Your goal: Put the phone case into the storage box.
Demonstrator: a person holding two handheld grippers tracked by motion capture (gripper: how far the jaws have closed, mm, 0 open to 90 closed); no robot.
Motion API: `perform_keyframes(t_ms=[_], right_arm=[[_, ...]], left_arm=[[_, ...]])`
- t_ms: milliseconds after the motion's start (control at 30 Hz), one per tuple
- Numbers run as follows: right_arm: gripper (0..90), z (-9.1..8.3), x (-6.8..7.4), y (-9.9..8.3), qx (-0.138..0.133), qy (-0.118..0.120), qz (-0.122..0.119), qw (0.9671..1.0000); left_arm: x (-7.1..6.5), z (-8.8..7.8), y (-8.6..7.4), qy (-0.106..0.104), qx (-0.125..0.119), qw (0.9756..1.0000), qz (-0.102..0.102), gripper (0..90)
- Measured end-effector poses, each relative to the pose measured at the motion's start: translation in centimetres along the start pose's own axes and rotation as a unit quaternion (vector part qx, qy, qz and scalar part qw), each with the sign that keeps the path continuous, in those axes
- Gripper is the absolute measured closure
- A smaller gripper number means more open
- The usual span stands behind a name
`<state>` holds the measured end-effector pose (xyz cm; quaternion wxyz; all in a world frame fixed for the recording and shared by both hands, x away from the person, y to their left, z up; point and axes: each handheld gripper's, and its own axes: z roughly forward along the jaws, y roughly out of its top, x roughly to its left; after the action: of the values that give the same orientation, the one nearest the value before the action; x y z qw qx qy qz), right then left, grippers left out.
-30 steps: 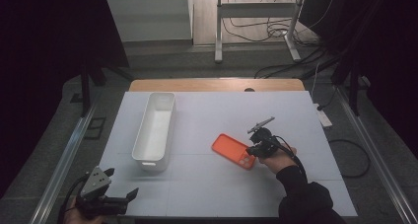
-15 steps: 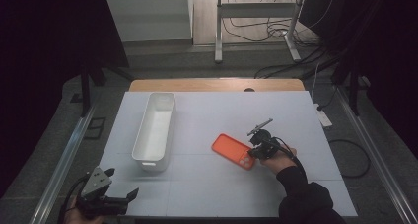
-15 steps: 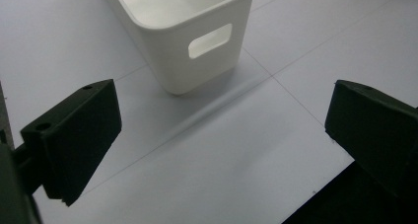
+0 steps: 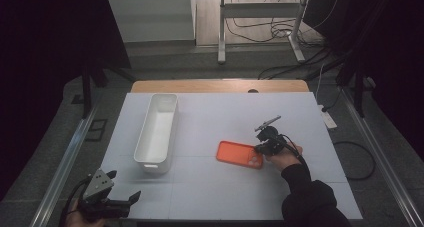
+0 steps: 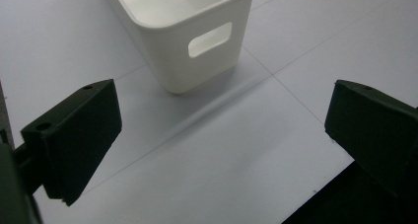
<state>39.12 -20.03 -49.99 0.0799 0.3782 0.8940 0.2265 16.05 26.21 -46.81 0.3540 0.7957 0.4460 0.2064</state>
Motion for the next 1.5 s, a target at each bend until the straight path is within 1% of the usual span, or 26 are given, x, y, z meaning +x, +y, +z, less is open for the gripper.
perform_keyframes(t_ms=[67, 133, 333, 433, 467, 500, 567, 600, 633, 667, 733, 900, 933, 1000, 1067, 1100, 1167, 1233, 1367, 1433, 1500], right_arm=[[89.0, 0.1, -0.3, 0.2, -0.001, 0.001, 0.002, 1.0], [89.0, 0.2, -0.4, 0.5, -0.003, -0.007, -0.001, 1.0], [89.0, 0.9, -0.8, 1.4, -0.008, -0.015, -0.002, 0.9999], [89.0, 1.0, -0.7, 1.6, -0.009, -0.016, 0.0, 0.9998], [89.0, 0.9, -0.6, 1.6, -0.009, -0.017, -0.004, 0.9998], [89.1, 0.9, -0.4, 1.6, -0.01, -0.012, -0.005, 0.9999], [89.0, 0.7, 0.2, 1.7, -0.009, -0.003, -0.013, 0.9999], [89.0, 0.7, 0.7, 1.8, -0.009, 0.007, -0.019, 0.9998], [89.0, 0.7, 0.7, 1.8, -0.009, 0.007, -0.019, 0.9998], [89.0, 0.6, 1.4, 1.9, -0.009, 0.022, -0.027, 0.9994], [89.0, 0.6, 2.3, 2.0, -0.009, 0.034, -0.035, 0.9988], [89.0, 0.9, 4.2, 2.4, -0.009, 0.051, -0.053, 0.9973], [89.0, 0.9, 4.2, 2.4, -0.009, 0.051, -0.053, 0.9973], [88.9, 1.1, 4.9, 2.4, -0.008, 0.06, -0.051, 0.9969], [89.0, 1.3, 5.5, 2.5, -0.007, 0.064, -0.056, 0.9964], [89.0, 1.3, 5.5, 2.5, -0.007, 0.064, -0.056, 0.9964], [89.0, 1.4, 6.0, 2.5, -0.006, 0.071, -0.059, 0.9957], [88.9, 1.4, 6.5, 2.6, -0.005, 0.073, -0.063, 0.9953], [88.9, 1.9, 7.2, 2.7, 0.002, 0.074, -0.07, 0.9948], [88.9, 2.0, 7.3, 2.6, 0.005, 0.073, -0.07, 0.9948], [89.0, 2.2, 7.7, 2.6, 0.01, 0.075, -0.077, 0.9942]], left_arm=[[0.0, 0.0, 0.0, 0.0, 0.0, 1.0, 0.0, 1.6], [0.0, 0.0, 0.0, 0.0, 0.001, 1.0, 0.0, 1.6], [0.0, 0.0, 0.0, -0.001, 0.001, 1.0, -0.002, 1.7], [0.0, 0.0, 0.0, 0.001, 0.0, 1.0, -0.002, 1.7], [0.0, 0.0, 0.0, 0.001, 0.0, 1.0, -0.002, 1.7], [0.0, 0.0, 0.0, 0.001, 0.001, 1.0, -0.002, 1.7], [0.0, 0.1, 0.0, 0.0, 0.001, 1.0, -0.002, 1.7], [0.0, 0.0, 0.0, 0.0, 0.001, 1.0, -0.002, 1.7], [0.0, 0.0, 0.0, 0.0, 0.001, 1.0, -0.002, 1.7], [0.0, 0.0, 0.0, 0.0, 0.001, 1.0, -0.002, 1.7], [0.0, 0.0, 0.0, 0.001, 0.0, 1.0, -0.002, 1.7], [0.0, 0.0, 0.0, 0.001, 0.001, 1.0, -0.002, 1.7], [0.0, 0.0, 0.0, 0.001, 0.001, 1.0, -0.002, 1.7], [0.1, 0.1, 0.0, 0.0, 0.003, 1.0, -0.003, 1.7], [0.1, 0.1, 0.0, 0.002, 0.004, 1.0, -0.005, 1.7], [0.1, 0.1, 0.0, 0.001, 0.005, 1.0, -0.007, 1.7], [0.2, 0.1, 0.0, 0.001, 0.006, 0.9999, -0.01, 1.6], [0.2, 0.1, 0.0, 0.001, 0.007, 0.9999, -0.013, 1.6], [0.3, 0.2, 0.0, 0.0, 0.009, 0.9998, -0.016, 1.6], [0.3, 0.2, 0.0, 0.0, 0.009, 0.9998, -0.015, 1.7], [0.3, 0.2, 0.0, 0.0, 0.009, 0.9998, -0.015, 1.7]])
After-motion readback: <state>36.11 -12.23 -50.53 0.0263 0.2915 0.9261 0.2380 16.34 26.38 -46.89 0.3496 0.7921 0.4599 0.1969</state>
